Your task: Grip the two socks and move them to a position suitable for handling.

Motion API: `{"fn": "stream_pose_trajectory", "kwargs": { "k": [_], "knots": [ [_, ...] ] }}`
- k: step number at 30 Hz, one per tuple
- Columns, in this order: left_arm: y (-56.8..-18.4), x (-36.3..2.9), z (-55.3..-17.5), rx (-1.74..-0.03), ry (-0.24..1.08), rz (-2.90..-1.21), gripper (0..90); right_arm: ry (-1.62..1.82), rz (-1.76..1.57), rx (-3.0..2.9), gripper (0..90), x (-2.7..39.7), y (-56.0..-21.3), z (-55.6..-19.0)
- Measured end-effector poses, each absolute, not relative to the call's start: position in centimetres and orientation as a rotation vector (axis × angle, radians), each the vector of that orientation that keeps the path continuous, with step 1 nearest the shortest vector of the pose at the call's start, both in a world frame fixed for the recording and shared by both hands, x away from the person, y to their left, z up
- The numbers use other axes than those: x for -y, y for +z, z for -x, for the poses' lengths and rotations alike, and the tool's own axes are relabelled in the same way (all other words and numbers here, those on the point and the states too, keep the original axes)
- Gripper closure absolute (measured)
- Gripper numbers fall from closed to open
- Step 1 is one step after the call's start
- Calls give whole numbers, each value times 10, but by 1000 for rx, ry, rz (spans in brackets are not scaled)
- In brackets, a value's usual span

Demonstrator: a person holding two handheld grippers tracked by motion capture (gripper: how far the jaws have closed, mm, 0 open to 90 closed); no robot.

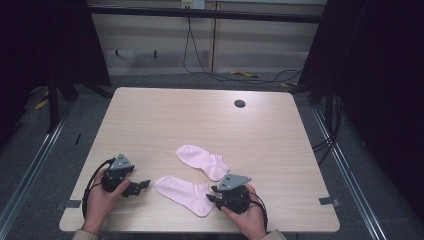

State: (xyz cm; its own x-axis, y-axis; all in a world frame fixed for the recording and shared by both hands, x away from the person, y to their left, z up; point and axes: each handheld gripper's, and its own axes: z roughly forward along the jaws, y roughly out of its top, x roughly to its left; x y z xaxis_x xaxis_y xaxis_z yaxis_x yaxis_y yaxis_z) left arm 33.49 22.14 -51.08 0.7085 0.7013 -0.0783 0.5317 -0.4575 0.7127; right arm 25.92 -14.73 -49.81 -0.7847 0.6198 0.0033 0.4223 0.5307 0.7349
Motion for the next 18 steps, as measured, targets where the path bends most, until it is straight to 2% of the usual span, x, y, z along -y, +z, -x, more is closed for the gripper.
{"fn": "stream_pose_trajectory", "kwargs": {
  "k": [10,18],
  "knots": [
    [-505,-201,-339,-925,278,-2151,141,1071,-837,-2501,667,147,-498,-257],
    [-504,-187,-339,-926,283,-2167,179,1083,-838,-2496,667,148,-498,-258]
  ]
}}
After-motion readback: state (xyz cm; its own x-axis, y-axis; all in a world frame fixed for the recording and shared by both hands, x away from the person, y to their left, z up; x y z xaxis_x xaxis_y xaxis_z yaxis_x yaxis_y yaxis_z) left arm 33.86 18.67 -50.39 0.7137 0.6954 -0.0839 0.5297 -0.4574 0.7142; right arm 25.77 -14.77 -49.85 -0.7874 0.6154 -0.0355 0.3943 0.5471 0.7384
